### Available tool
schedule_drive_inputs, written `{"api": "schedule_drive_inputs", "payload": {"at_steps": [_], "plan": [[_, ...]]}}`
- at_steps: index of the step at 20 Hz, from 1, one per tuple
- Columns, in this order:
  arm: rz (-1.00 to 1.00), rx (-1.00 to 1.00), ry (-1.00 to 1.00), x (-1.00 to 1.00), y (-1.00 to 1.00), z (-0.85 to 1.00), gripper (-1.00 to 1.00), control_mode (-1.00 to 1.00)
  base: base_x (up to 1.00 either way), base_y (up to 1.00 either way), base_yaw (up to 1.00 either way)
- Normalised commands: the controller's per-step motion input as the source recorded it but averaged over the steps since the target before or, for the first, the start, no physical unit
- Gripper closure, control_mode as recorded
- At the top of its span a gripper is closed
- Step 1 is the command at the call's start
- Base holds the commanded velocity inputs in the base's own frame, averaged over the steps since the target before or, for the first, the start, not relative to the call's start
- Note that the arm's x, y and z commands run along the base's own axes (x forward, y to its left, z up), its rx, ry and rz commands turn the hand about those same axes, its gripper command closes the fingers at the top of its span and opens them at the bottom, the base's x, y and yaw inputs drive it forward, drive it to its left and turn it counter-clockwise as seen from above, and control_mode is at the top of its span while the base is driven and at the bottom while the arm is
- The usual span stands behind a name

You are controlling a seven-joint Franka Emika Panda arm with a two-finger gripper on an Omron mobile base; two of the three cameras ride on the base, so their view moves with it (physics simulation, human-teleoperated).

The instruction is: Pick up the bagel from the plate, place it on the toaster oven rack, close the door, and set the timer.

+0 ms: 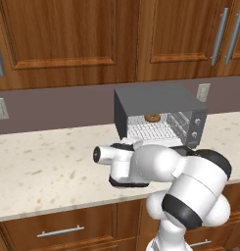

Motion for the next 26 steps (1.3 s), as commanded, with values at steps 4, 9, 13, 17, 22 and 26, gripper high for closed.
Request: {"api": "schedule_drive_inputs", "payload": {"at_steps": [4, 9, 13, 17, 22, 26], "plan": [[0.04, -0.28, -0.08, 0.13, -0.13, 0.36, -1.0, -1.0, 0.0, 0.0, 0.0], [0.24, -0.28, -0.09, 0.32, -0.31, 0.26, -1.0, -1.0, 0.0, 0.0, 0.0], [0.37, -0.29, -0.1, 0.43, -0.39, 0.33, -1.0, -1.0, 0.0, 0.0, 0.0], [0.39, -0.29, -0.09, 0.62, -0.36, 0.53, -1.0, -1.0, 0.0, 0.0, 0.0], [0.35, -0.27, -0.1, 0.71, -0.33, 0.75, -1.0, -1.0, 0.0, 0.0, 0.0], [0.34, -0.27, -0.1, 0.7, -0.28, 0.72, -1.0, -1.0, 0.0, 0.0, 0.0]]}}
